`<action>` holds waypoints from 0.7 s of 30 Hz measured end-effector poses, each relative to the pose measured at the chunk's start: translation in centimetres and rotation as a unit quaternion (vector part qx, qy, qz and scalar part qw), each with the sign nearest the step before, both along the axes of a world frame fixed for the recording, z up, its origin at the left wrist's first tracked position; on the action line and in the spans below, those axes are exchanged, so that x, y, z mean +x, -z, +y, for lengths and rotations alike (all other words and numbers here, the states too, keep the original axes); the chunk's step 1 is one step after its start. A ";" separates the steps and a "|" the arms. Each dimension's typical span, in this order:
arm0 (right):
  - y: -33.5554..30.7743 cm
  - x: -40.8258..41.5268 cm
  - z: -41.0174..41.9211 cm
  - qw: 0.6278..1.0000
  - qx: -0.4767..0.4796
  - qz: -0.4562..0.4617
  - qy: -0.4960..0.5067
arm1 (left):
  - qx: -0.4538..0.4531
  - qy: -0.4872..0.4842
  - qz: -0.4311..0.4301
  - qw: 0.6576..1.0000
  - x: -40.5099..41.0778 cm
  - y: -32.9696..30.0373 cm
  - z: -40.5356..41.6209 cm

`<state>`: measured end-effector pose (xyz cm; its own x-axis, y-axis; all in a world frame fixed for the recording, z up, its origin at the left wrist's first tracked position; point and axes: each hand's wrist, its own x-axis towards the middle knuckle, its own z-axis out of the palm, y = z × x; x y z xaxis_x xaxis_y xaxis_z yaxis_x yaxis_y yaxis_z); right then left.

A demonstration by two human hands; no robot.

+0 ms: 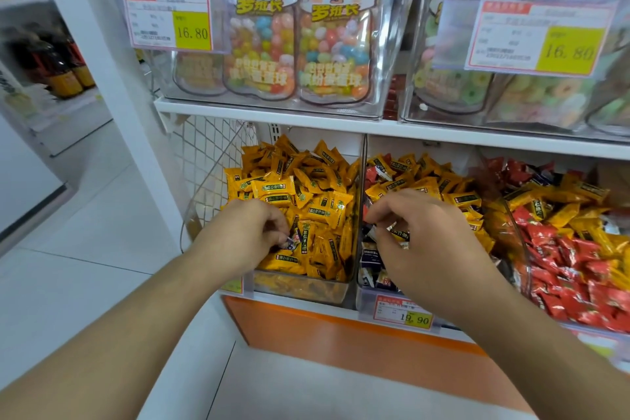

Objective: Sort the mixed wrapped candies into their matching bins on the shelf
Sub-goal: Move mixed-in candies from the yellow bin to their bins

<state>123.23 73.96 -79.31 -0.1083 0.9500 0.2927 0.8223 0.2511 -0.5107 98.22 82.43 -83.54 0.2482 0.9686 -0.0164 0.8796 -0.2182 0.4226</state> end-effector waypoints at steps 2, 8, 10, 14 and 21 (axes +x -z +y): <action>0.0 0.1 0.0 1.000 0.002 0.003 0.004 | 0.021 -0.014 -0.065 0.998 0.2 -1.1 -0.3; -0.4 -0.4 -0.1 0.998 -0.018 0.050 -0.021 | -0.038 -0.004 -0.366 0.930 2.9 -5.1 -4.0; -0.7 -0.7 -0.5 0.996 -0.025 0.078 -0.028 | -0.070 0.022 -0.397 0.915 4.2 -5.5 -5.1; -1.2 0.1 -0.8 0.996 0.006 0.090 -0.005 | -0.073 0.051 -0.389 0.917 5.2 -5.3 -5.5; -0.1 3.2 0.0 0.997 0.008 -0.056 0.058 | 0.034 -0.001 -0.080 0.996 1.8 -1.5 -2.6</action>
